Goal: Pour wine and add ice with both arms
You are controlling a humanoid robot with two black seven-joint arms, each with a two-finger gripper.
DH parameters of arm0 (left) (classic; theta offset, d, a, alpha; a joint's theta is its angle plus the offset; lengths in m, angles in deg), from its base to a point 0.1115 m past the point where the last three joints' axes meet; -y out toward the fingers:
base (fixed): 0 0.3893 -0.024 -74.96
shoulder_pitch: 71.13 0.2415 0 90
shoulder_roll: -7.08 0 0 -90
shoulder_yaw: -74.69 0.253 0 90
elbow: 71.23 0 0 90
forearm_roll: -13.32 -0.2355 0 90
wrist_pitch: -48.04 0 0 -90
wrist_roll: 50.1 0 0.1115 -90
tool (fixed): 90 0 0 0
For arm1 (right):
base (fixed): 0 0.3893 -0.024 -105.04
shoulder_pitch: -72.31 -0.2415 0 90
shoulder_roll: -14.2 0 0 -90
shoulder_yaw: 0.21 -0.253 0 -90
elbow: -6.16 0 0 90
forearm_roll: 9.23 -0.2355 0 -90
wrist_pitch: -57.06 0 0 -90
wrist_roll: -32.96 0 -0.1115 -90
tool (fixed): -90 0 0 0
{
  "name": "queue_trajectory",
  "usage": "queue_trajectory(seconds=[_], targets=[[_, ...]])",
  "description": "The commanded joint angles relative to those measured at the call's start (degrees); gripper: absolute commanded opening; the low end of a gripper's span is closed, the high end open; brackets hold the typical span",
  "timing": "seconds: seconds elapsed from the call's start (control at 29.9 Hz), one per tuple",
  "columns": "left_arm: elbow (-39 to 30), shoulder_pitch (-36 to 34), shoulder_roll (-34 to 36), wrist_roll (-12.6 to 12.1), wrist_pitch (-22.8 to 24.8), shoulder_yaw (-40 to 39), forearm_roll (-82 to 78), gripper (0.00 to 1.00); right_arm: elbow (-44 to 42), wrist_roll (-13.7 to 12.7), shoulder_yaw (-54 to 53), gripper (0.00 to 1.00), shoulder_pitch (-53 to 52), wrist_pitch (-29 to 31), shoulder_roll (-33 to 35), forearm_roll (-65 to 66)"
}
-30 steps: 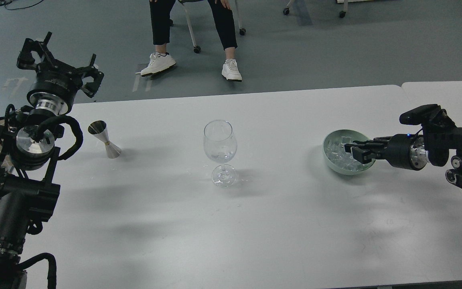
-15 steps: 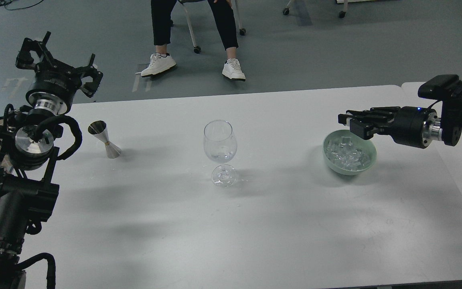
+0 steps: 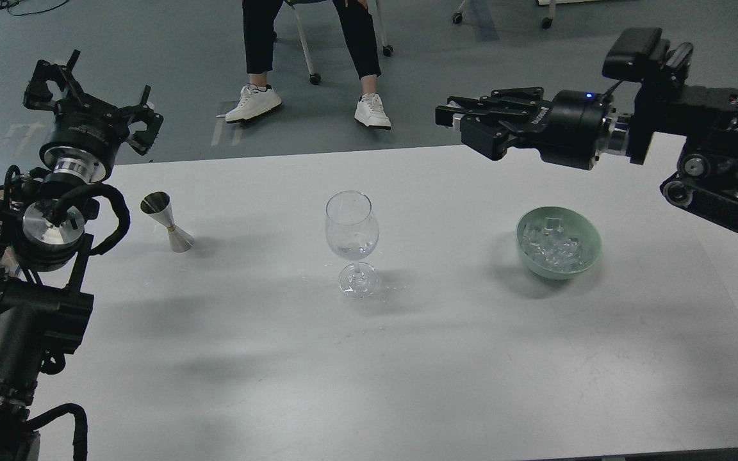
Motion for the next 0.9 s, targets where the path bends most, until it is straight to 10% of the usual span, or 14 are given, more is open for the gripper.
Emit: queue_trajectory(seconds=[0.0, 0.27, 0.87], targets=[[-0.08, -0.38, 0.33, -0.09, -0.16, -0.18, 0.15, 0.96, -2.85, -0.18, 0.05, 0.09, -0.17, 0.01, -6.72, 1.93], [-0.08, -0.56, 0.94, 0.0, -0.07, -0.27, 0.24, 0.96, -11.46, -0.26, 0.14, 0.09, 0.27, 0.01, -18.41, 3.6], [-0.08, -0.29, 0.95, -0.09, 0.01, -1.32, 0.15, 0.96, -10.94, -0.18, 0.58, 0.12, 2.03, 0.1, -18.15, 6.15]])
